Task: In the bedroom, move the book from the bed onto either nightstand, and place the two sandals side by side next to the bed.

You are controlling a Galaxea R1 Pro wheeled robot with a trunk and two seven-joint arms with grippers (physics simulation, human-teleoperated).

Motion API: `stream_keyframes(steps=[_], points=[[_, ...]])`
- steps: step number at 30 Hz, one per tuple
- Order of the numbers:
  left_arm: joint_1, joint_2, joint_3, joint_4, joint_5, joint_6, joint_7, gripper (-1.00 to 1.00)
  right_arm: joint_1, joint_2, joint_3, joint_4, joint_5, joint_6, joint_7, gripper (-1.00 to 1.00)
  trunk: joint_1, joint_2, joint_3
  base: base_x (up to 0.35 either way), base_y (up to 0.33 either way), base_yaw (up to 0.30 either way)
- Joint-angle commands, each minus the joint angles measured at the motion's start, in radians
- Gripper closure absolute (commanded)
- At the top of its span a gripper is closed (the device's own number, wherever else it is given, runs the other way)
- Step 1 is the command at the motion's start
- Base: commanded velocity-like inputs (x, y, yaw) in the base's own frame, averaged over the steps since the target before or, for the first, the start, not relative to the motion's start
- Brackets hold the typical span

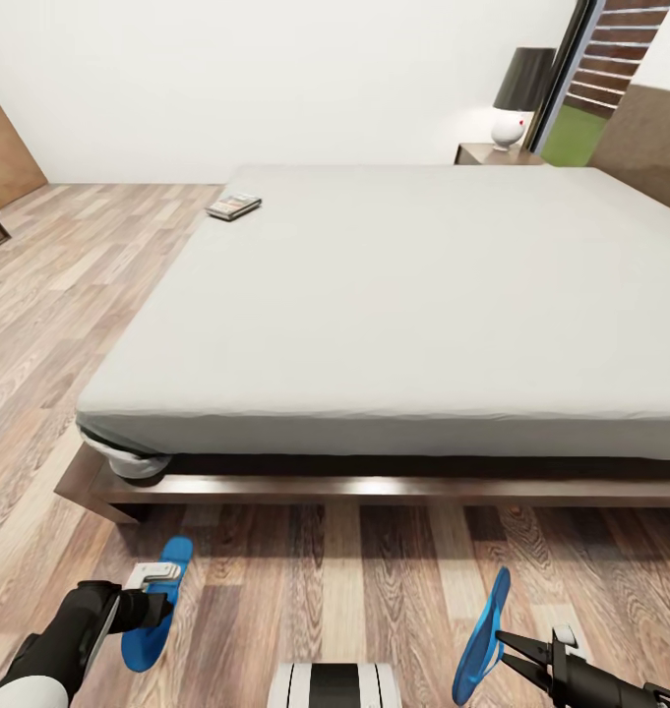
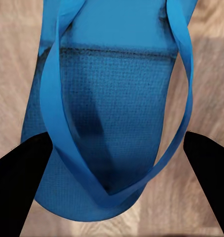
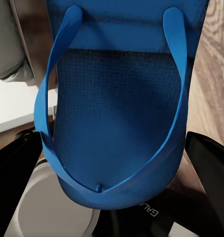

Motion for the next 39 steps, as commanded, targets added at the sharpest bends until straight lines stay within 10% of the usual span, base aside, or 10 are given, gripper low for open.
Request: stream_keyframes(steps=[1,39], points=[[-0.001,-0.001,0.004,-0.002,-0.010,0.003,-0.010,1.00,0.000,0.000,-0.001,0.000,-0.004,0.009,0.002,1.00,0.000,-0.001,-0.005,0.000,0.000,0.000],[0.000,-0.004,0.004,-0.005,-0.007,-0.002,-0.013,1.00,0.000,-0.001,-0.001,0.000,-0.006,0.011,0.006,1.00,0.015,-0.008,-0.128,0.000,0.000,0.000]])
